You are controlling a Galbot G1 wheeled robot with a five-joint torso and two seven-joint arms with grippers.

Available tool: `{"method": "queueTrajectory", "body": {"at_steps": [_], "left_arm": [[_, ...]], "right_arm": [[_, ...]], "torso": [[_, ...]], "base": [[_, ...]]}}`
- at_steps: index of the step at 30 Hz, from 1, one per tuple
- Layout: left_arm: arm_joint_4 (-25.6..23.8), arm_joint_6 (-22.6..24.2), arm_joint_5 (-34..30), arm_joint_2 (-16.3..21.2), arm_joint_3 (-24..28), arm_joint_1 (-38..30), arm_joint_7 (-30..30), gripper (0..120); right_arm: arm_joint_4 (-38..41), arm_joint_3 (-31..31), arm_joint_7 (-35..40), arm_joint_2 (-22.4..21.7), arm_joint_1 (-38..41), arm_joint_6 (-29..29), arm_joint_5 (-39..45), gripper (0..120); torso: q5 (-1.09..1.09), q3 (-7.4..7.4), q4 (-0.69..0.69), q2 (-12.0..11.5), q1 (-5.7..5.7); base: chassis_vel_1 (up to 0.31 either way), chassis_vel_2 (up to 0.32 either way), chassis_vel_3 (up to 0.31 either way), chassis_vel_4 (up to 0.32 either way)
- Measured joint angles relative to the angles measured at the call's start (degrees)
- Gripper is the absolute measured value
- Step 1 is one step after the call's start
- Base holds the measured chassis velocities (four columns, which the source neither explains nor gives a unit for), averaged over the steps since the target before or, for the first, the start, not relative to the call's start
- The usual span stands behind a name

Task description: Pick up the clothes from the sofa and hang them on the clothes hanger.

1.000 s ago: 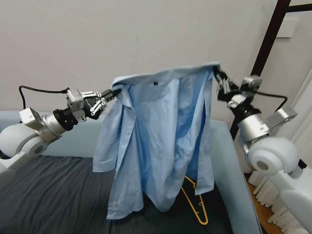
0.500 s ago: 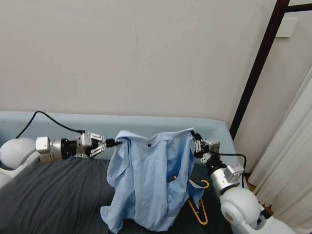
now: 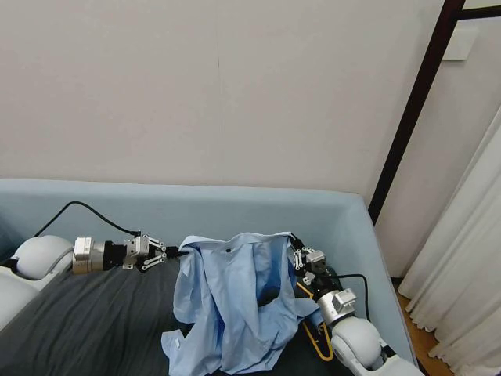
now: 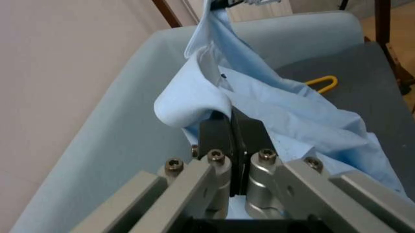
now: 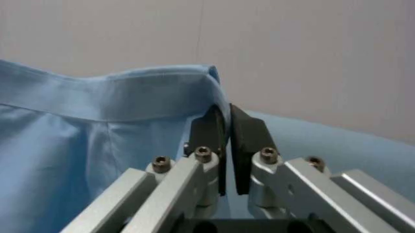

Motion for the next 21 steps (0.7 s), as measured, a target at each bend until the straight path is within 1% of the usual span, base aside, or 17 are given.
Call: {"method": "queueTrajectory", "body": {"at_steps": [1, 2, 3, 5, 7, 8, 9, 10, 12, 13, 16, 17, 18, 19, 21], "left_arm": [[0.3, 0.1, 0.3, -0.2, 0.2, -0.2, 0.5, 0], [0.6, 0.2, 0.6, -0.4, 0.4, -0.6, 1.2, 0], [0.6, 0.2, 0.6, -0.4, 0.4, -0.6, 1.2, 0], [1.1, 0.5, 1.3, -0.4, 0.6, -1.3, 2.2, 0], [1.8, 0.7, 2.2, 0.0, 0.9, -2.5, 3.5, 0], [1.8, 0.7, 2.2, 0.0, 0.9, -2.5, 3.5, 0], [2.2, 0.8, 2.5, 0.5, 1.0, -3.1, 3.9, 0], [2.4, 0.8, 2.6, 1.0, 1.0, -3.6, 4.1, 0], [2.6, 0.8, 2.8, 2.1, 1.1, -4.2, 4.2, 0], [2.6, 0.8, 2.8, 2.1, 1.1, -4.2, 4.2, 0], [2.3, 0.7, 2.8, 2.9, 1.0, -4.3, 4.3, 0], [2.2, 0.7, 2.8, 3.1, 0.9, -4.3, 4.3, 0], [2.1, 0.7, 2.8, 3.4, 0.7, -4.3, 4.3, 0], [2.1, 0.7, 2.8, 3.4, 0.7, -4.3, 4.3, 0], [2.1, 0.6, 2.6, 4.1, 0.5, -4.4, 4.5, 0]], "right_arm": [[-1.1, 0.0, 0.4, 0.4, 0.1, 0.0, -0.2, 11], [-2.2, 0.0, 0.9, 0.5, 0.0, -0.1, -0.4, 18], [-2.2, 0.0, 0.9, 0.5, 0.0, -0.1, -0.4, 18], [-3.5, 0.1, 2.5, 0.4, -0.7, -1.4, -0.3, 25], [-4.6, 0.1, 4.7, -0.1, -2.0, -3.4, 2.8, 35], [-4.6, 0.1, 4.7, -0.1, -2.0, -3.4, 2.8, 35], [-4.9, 0.1, 5.7, -0.2, -2.7, -4.4, 4.8, 40], [-5.0, 0.2, 6.8, -0.4, -3.3, -5.9, 7.2, 44], [-4.5, 0.8, 10.6, -0.7, -4.7, -12.1, 12.5, 53], [-4.5, 0.8, 10.6, -0.7, -4.7, -12.1, 12.5, 53], [-4.1, 2.3, 14.2, -0.9, -5.1, -21.6, 16.9, 67], [-4.2, 2.7, 14.3, -1.1, -5.1, -24.4, 17.7, 72], [-4.5, 3.1, 14.2, -1.3, -4.8, -27.1, 18.3, 75], [-4.5, 3.1, 14.2, -1.3, -4.8, -27.1, 18.3, 75], [-6.1, 3.5, 13.2, -1.5, -3.9, -31.1, 18.3, 85]], "torso": [[0.0, 0.0, 0.0, 0.0, 0.0], [0.0, 0.0, 0.01, 0.0, 0.0], [0.0, 0.0, 0.01, 0.0, 0.0], [-0.01, 0.0, 0.01, 0.0, 0.0], [-0.01, 0.0, -0.01, 0.0, 0.0], [-0.01, 0.0, -0.01, 0.0, 0.0], [0.01, 0.0, -0.02, 0.0, 0.0], [0.01, 0.0, -0.02, 0.0, 0.0], [0.01, 0.0, 0.0, 0.0, 0.0], [0.01, 0.0, 0.0, 0.0, 0.0], [0.0, 0.0, 0.0, 0.0, 0.0], [-0.01, 0.0, 0.0, 0.0, 0.0], [-0.01, 0.0, 0.0, 0.0, 0.0], [-0.01, 0.0, 0.0, 0.0, 0.0], [-0.01, 0.0, -0.01, 0.0, 0.0]], "base": [[0.0, 0.0, 0.0, 0.0], [0.0, 0.0, 0.0, 0.0], [0.0, 0.0, 0.0, 0.0], [0.0, 0.0, 0.0, 0.0], [0.0, 0.0, 0.0, 0.0], [0.0, 0.0, 0.0, 0.0], [0.0, 0.0, 0.0, 0.0], [0.0, 0.0, 0.0, 0.0], [0.0, 0.0, 0.0, 0.0], [0.0, 0.0, 0.0, 0.0], [0.0, 0.0, 0.0, 0.0], [0.0, 0.0, 0.0, 0.0], [0.0, 0.0, 0.0, 0.0], [0.0, 0.0, 0.0, 0.0], [0.0, 0.0, 0.0, 0.0]]}}
